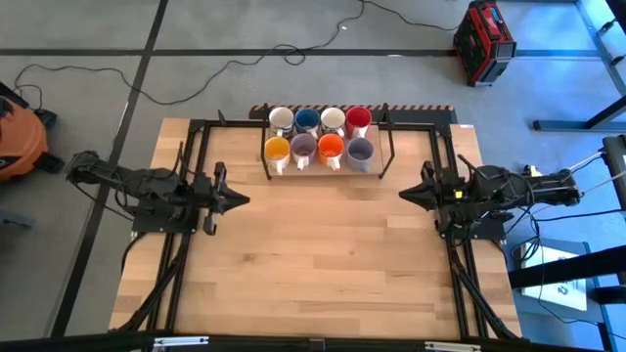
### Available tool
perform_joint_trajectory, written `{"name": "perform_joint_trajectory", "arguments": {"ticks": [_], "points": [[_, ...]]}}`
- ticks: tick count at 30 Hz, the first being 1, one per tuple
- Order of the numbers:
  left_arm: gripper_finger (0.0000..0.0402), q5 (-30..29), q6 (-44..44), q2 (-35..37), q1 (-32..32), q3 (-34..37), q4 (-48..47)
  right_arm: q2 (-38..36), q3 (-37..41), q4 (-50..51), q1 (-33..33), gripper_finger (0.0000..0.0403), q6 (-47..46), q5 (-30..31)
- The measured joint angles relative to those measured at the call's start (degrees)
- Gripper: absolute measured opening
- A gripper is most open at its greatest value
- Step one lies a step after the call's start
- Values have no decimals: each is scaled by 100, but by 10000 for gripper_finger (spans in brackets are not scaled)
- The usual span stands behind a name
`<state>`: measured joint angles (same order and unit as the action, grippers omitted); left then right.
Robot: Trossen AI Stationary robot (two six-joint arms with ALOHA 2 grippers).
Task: Place coffee mugs
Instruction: Return to Home Position
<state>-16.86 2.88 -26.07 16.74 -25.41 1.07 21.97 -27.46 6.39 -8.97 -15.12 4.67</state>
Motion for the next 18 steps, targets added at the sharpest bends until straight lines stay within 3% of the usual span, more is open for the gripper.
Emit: {"name": "perform_joint_trajectory", "arguments": {"ticks": [6,11,18], "points": [[15,715,15,94,-515,270,62,-697,0,703,0,7,225,81],[15,1331,111,342,-978,1078,1072,-1208,231,716,0,7,352,83],[15,1566,262,1161,-1446,1744,1365,-2123,939,562,0,7,188,162]]}}
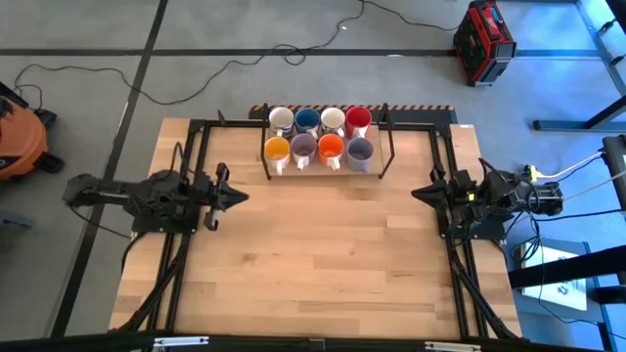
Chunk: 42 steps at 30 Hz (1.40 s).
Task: Place coffee mugs
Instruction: Return to Home Position
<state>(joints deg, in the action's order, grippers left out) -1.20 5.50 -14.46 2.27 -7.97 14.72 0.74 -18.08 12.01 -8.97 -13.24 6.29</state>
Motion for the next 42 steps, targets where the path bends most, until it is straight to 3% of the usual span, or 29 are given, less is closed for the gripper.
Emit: {"name": "perform_joint_trajectory", "arguments": {"ticks": [4,19,28,36,42], "points": [[15,89,4,482,-87,277,-13,-54,249,-7,0,7,-44,119],[15,199,122,1336,-86,748,-232,-58,1707,-1984,0,7,204,224],[15,319,63,1432,-86,752,-652,-59,1767,-1699,0,7,298,314],[15,517,207,1432,-86,752,-805,-55,1765,-1401,0,7,453,-164],[15,509,334,1432,-86,752,-799,-55,1765,-1386,0,7,738,-177]]}}
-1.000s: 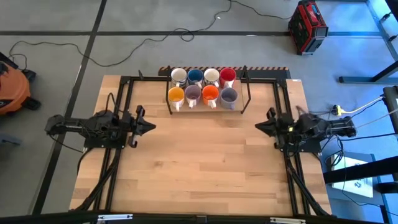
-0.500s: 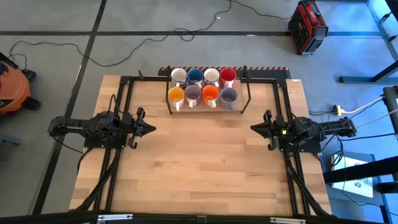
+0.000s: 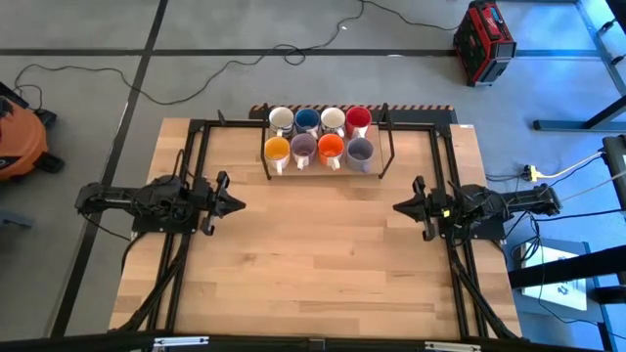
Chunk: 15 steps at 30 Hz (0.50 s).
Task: Place coffee mugs
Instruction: Return to Home Position
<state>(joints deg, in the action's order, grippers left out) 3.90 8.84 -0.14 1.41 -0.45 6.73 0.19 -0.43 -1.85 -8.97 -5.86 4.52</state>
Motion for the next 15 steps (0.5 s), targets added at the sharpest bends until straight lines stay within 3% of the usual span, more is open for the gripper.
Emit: {"name": "perform_joint_trajectory", "arguments": {"ticks": [15], "points": [[15,-39,-24,0,1,0,-372,4,0,9,0,7,-128,30]]}}
